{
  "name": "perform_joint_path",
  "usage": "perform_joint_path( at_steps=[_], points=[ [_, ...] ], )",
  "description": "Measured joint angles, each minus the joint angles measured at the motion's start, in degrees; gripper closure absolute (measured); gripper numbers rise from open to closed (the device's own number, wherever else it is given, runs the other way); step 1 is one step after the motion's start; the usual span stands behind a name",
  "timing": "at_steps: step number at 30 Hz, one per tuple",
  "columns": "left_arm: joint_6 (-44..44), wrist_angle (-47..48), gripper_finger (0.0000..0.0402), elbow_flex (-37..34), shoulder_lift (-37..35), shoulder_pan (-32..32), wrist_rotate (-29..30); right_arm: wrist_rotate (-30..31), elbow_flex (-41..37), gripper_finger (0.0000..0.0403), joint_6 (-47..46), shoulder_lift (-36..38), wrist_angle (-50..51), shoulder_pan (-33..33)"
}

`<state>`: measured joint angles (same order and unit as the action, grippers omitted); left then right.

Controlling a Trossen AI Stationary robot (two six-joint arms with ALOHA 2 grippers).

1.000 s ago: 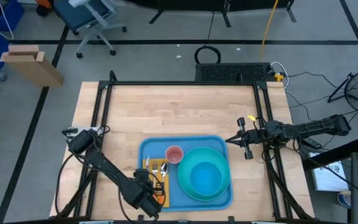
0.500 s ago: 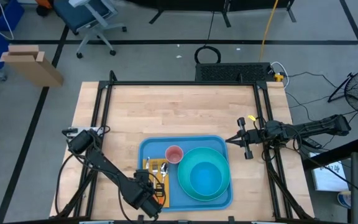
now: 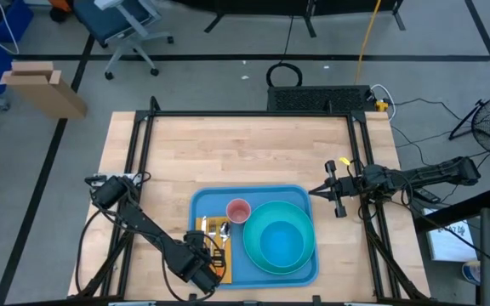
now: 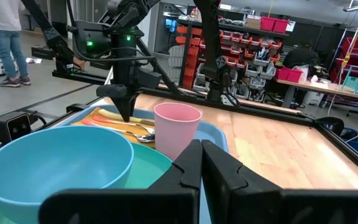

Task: Set up tray
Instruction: Put the yellow knife to the left of the orange fork on top of the yellow table napkin on the blue serving tray, then return to Home Position

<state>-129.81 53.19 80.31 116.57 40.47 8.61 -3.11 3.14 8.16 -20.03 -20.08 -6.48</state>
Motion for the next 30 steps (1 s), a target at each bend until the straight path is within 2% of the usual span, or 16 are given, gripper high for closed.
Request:
perform_joint_path(
  at_steps=[2, 7, 10, 14, 19, 22, 24, 26, 30],
  points=[
    [0.23, -0.14, 0.0327, -0.02, 0.07, 0.00, 0.39, 0.00, 0.00, 0.0403, -0.02, 0.00, 0.00, 0.00],
    [0.74, -0.11, 0.0220, -0.15, -0.21, 0.00, 0.43, 0.00, 0.00, 0.0403, -0.02, -0.02, 0.00, 0.00],
    [2.59, -0.03, 0.0172, 0.12, -0.53, -0.06, 0.18, 0.00, -0.01, 0.0403, -0.02, 0.00, -0.22, 0.00],
    [7.35, 2.63, 0.0132, 1.40, -2.85, 0.07, 0.01, -0.02, -0.01, 0.0403, -0.19, -0.01, -0.20, 0.01],
    [11.57, 7.34, 0.0115, 1.77, -7.77, 0.55, 2.33, -0.01, -0.02, 0.0403, -1.49, 0.00, -1.01, 0.01],
    [19.65, 10.72, 0.0129, 1.77, -11.64, 1.37, 10.48, 0.00, -0.02, 0.0403, -1.51, 0.07, -1.75, 0.01],
    [28.18, 11.95, 0.0160, 1.77, -14.15, 1.89, 17.04, 0.00, -0.02, 0.0403, -1.53, 0.07, -1.79, 0.01],
    [39.87, 11.63, 0.0208, 1.75, -16.67, 2.14, 23.71, 0.00, -0.02, 0.0403, -1.58, 0.13, -1.99, 0.00],
    [66.70, 7.79, 0.0332, 1.66, -20.49, 2.40, 37.58, -0.12, -0.02, 0.0403, -4.25, 0.21, -4.83, 0.02]
  ],
)
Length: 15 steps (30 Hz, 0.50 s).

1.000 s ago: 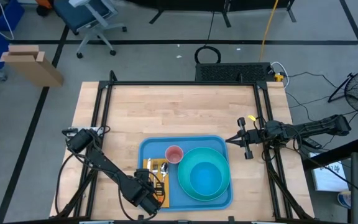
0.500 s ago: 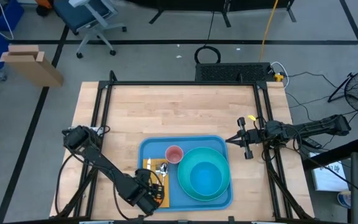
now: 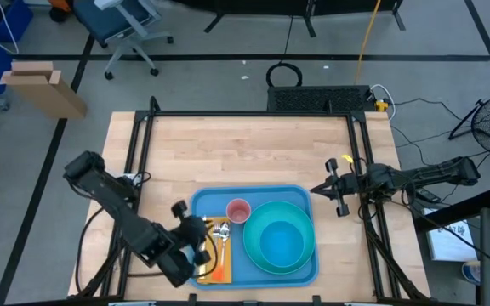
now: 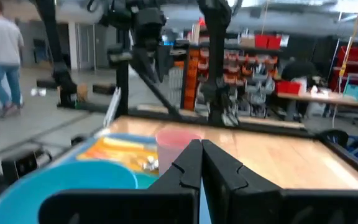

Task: Set up tray
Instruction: Return to Home Position

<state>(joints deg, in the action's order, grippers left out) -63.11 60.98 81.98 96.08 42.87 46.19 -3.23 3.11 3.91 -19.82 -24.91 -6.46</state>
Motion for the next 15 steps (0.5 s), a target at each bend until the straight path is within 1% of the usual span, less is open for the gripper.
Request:
perform_joint_path(
  at_steps=[1, 2, 4, 6, 7, 8, 11, 13, 14, 15],
  points=[
    [6.11, -1.16, 0.0364, -0.50, -1.20, -0.32, 2.83, -0.18, 0.00, 0.0403, -0.38, 0.03, -0.97, 0.00],
    [11.10, -2.53, 0.0382, -1.28, -2.60, -0.94, 4.76, -0.94, 0.00, 0.0403, -0.47, 0.03, -1.81, 0.00],
    [18.80, -5.00, 0.0389, -3.55, -6.29, -3.27, 6.09, -2.80, 0.00, 0.0403, -0.21, -0.01, -2.61, 0.07],
    [27.17, -11.24, 0.0392, -7.52, -10.77, -6.55, 4.88, -2.81, 0.00, 0.0403, 0.58, -0.19, -3.82, 0.39],
    [32.35, -16.15, 0.0396, -10.18, -13.09, -8.37, 2.86, -2.63, 0.00, 0.0403, 0.64, -0.29, -4.54, 0.89],
    [38.12, -22.17, 0.0398, -13.30, -15.67, -10.39, -0.44, -2.69, 0.00, 0.0403, 0.67, -0.44, -5.21, 1.50],
    [54.07, -41.16, 0.0399, -24.48, -24.02, -16.86, -13.60, -2.83, 0.00, 0.0403, 0.67, -0.74, -6.84, 3.85],
    [59.15, -52.15, 0.0399, -32.55, -30.63, -20.68, -20.35, -2.85, 0.00, 0.0403, 0.24, -0.70, -7.04, 5.87],
    [60.12, -56.14, 0.0399, -36.18, -33.91, -21.82, -21.77, -2.83, 0.00, 0.0403, -0.54, -0.67, -6.98, 7.06],
    [60.58, -59.82, 0.0400, -40.22, -37.71, -22.25, -21.96, -2.83, 0.00, 0.0403, -1.58, -0.50, -6.52, 8.31]
  ],
)
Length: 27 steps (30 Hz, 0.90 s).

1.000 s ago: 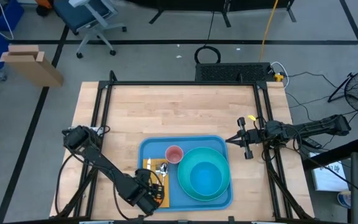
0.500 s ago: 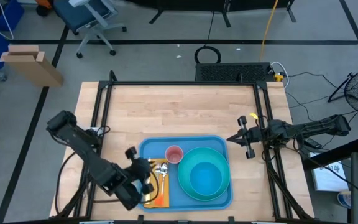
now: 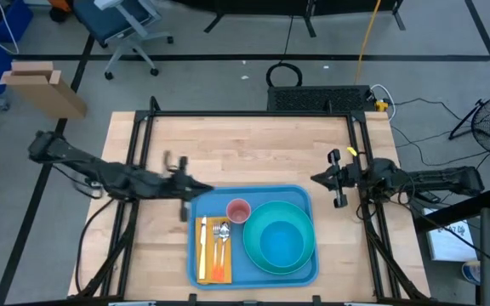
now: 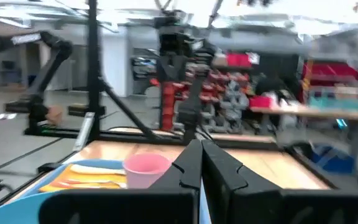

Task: Set up tray
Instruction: Return to Home Position

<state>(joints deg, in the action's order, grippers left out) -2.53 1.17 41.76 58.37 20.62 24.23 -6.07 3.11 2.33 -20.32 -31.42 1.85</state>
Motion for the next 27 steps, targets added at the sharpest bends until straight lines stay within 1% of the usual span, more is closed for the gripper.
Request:
perform_joint_path(
  at_steps=[2, 4, 6, 8, 10, 14, 18, 20, 24, 27],
  points=[
    [-0.20, -4.28, 0.0400, -6.47, -7.08, 0.25, -0.23, -0.33, 0.00, 0.0403, -2.73, 0.37, 1.60, 2.24],
    [-0.67, -6.30, 0.0400, -11.86, -13.55, 1.23, -0.03, -3.57, 0.00, 0.0403, -4.70, 0.86, 3.19, 4.17],
    [-0.79, -8.19, 0.0400, -15.59, -18.71, 2.44, 2.02, -6.60, 0.00, 0.0403, -6.48, 1.48, 4.22, 5.35],
    [-0.72, -8.74, 0.0400, -18.63, -22.62, 3.66, 4.60, -7.64, 0.00, 0.0403, -7.53, 2.00, 4.31, 5.76],
    [-0.66, -9.04, 0.0400, -21.24, -25.04, 4.50, 7.11, -7.67, 0.00, 0.0403, -7.57, 2.68, 4.16, 5.48],
    [-0.44, -10.40, 0.0401, -26.09, -27.15, 5.39, 12.23, -7.65, 0.00, 0.0403, -7.68, 4.07, 4.06, 4.29],
    [1.74, -14.63, 0.0401, -29.97, -27.85, 6.48, 14.02, -7.46, 0.00, 0.0403, -8.37, 4.98, 4.62, 2.50],
    [2.61, -15.54, 0.0401, -31.87, -27.85, 7.44, 15.91, -7.19, 0.00, 0.0403, -8.75, 5.49, 4.46, 1.53],
    [2.65, -18.13, 0.0401, -34.57, -27.91, 9.39, 18.92, -1.61, 0.00, 0.0403, -8.10, 7.76, 6.18, -0.61],
    [2.57, -18.47, 0.0401, -36.34, -28.48, 11.51, 21.18, -1.13, 0.00, 0.0403, -6.63, 10.61, 8.96, -1.96]
  ],
)
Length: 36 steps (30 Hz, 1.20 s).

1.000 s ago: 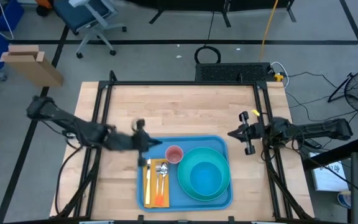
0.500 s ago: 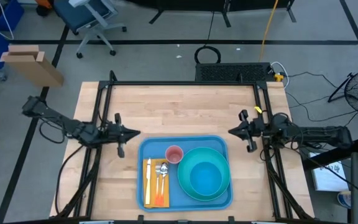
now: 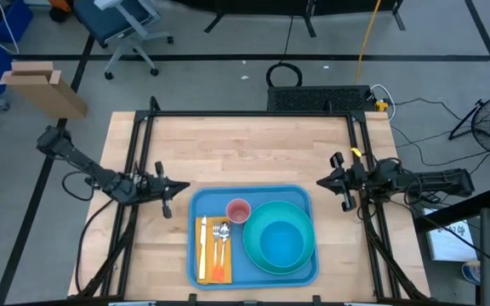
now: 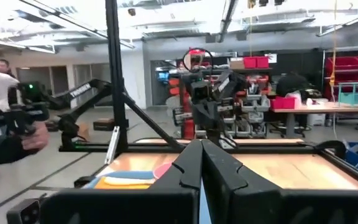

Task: Set up tray
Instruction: Return to Home Position

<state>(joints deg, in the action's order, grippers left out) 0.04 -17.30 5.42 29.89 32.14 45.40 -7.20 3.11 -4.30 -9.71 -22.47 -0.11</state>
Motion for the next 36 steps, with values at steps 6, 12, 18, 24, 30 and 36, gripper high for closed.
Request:
perform_joint_path(
  at_steps=[6, 12, 18, 24, 30, 36],
  points=[
    [1.90, -0.24, 0.0401, -2.73, -3.68, 4.89, 3.53, 2.64, 0.00, 0.0403, 2.83, 5.62, 7.19, -2.30],
    [5.26, 1.63, 0.0401, -4.84, -10.92, 4.44, 1.66, -1.74, 0.00, 0.0403, 4.56, 7.53, 8.74, -2.76],
    [11.49, 5.10, 0.0401, -4.84, -18.28, -1.45, -6.18, -1.83, 0.00, 0.0403, 5.97, 7.42, 8.77, -2.56],
    [10.04, 12.98, 0.0401, -4.73, -24.50, -4.90, -8.85, -1.51, -0.04, 0.0403, 6.23, 7.64, 8.60, -2.50],
    [13.57, 13.29, 0.0401, -4.71, -27.35, -4.86, -9.30, -0.09, -2.02, 0.0403, 6.11, 7.94, 7.95, -2.49],
    [12.72, 13.35, 0.0401, -4.71, -27.20, -4.87, -9.91, 1.46, -2.32, 0.0403, 4.63, 8.02, 10.76, -1.36]
  ],
)
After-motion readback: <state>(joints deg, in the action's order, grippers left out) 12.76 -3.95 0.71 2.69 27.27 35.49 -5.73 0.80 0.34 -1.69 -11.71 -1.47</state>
